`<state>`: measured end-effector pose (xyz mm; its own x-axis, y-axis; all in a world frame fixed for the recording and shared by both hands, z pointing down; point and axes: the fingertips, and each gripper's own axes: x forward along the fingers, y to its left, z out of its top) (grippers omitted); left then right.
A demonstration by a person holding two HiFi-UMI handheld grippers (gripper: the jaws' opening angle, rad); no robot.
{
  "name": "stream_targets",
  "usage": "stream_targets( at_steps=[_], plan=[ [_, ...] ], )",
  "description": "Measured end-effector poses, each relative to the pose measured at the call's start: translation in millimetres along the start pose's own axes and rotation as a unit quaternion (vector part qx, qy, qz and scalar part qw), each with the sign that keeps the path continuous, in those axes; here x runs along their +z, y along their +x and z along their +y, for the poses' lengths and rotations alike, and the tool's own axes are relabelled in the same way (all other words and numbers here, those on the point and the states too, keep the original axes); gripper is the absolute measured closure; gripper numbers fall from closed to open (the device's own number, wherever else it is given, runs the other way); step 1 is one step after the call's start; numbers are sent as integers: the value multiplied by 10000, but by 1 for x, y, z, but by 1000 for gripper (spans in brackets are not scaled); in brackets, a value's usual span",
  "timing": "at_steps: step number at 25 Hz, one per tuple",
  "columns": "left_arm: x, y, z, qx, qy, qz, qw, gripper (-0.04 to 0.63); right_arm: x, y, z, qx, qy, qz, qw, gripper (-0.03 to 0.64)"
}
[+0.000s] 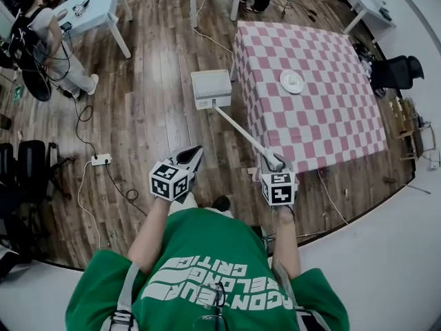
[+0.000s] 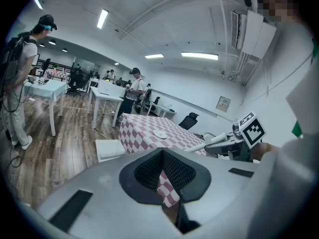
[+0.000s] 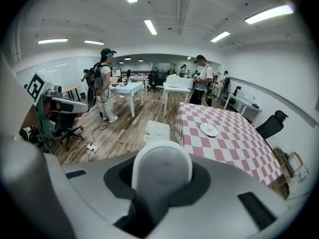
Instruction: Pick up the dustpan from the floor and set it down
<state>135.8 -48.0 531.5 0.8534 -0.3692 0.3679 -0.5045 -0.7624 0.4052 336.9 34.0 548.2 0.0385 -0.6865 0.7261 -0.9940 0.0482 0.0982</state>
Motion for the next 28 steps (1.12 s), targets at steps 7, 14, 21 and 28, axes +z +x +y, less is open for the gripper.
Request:
stream_targets(
  at_steps=[7,14,21,28],
  plan=[
    [-34,-21,-6,257,-282,25,9993,600,-28,10,11,212,-195,312,9991,511],
    [-54,-50,12,595,-471,-4,9971,600,-48,27,33,356,-383,650,9965,511],
    [-53,-79,60,765,-631,-75,9950,600,-51,55,64,376,-435,966,9937,511],
    [-36,-96,113,669,-676,-54,9955,600,-43,87,100,289,-326,1303,9905,511]
  ],
)
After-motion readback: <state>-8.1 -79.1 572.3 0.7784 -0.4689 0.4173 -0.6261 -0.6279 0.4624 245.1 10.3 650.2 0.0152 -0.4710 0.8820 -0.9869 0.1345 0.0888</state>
